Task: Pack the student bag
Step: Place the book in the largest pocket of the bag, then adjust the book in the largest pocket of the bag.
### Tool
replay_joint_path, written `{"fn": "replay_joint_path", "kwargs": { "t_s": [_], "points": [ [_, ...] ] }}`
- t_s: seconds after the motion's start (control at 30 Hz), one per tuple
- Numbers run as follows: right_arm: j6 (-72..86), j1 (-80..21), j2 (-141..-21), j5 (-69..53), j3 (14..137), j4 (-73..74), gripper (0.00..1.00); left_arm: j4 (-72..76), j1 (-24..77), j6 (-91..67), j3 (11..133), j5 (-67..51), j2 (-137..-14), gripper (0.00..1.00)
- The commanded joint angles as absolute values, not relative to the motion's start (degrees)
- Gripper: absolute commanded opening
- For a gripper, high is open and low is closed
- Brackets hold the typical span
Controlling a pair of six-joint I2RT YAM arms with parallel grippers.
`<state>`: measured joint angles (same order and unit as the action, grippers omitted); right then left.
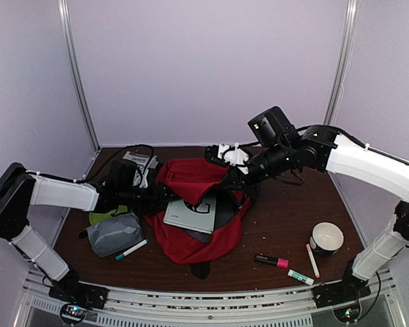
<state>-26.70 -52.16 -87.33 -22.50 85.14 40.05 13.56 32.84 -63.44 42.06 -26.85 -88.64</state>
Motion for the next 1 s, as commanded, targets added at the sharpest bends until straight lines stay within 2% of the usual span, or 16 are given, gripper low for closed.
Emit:
{"fn": "replay_joint_path", "kwargs": {
  "t_s": [0.0,0.23,0.37,0.47,0.53,0.6,0.63,0.77,0.97],
  "points": [
    [-26.02,-51.75,-87.44,-22.14,87.31,39.77,0.00,-1.95,33.90,-53.24,45.89,-22.17,-83.13,0.65],
    [-25.60,-51.05,-88.02,-22.63,87.45,39.66,0.00,-11.54,36.77,-48.02,46.58,-16.51,-79.45,0.66],
    [-25.16,-50.94,-88.34,-23.19,87.58,39.61,0.00,-16.57,41.12,-39.93,45.39,-5.75,-70.39,0.59],
    [-24.89,-50.88,-89.09,-23.66,88.35,39.79,0.00,-17.32,45.27,-33.93,41.79,-1.88,-64.26,0.42],
    [-24.72,-50.83,-89.82,-24.03,89.29,40.29,0.00,-17.56,47.94,-32.30,39.05,-0.68,-61.78,0.26],
    [-24.34,-50.84,-90.39,-24.36,90.10,40.50,0.00,-17.58,50.14,-31.87,36.96,-0.82,-60.74,0.03],
    [-24.15,-50.85,-90.65,-24.50,90.31,40.52,0.00,-17.67,51.78,-31.56,36.37,-0.37,-60.82,0.00],
    [-23.04,-50.82,-91.48,-23.89,91.44,40.56,0.00,-18.26,57.38,-30.03,36.30,3.83,-63.77,0.00],
    [-22.68,-50.82,-91.86,-24.45,93.17,41.42,0.00,-12.88,58.18,-28.85,38.06,7.01,-73.47,0.00]
  ]
}}
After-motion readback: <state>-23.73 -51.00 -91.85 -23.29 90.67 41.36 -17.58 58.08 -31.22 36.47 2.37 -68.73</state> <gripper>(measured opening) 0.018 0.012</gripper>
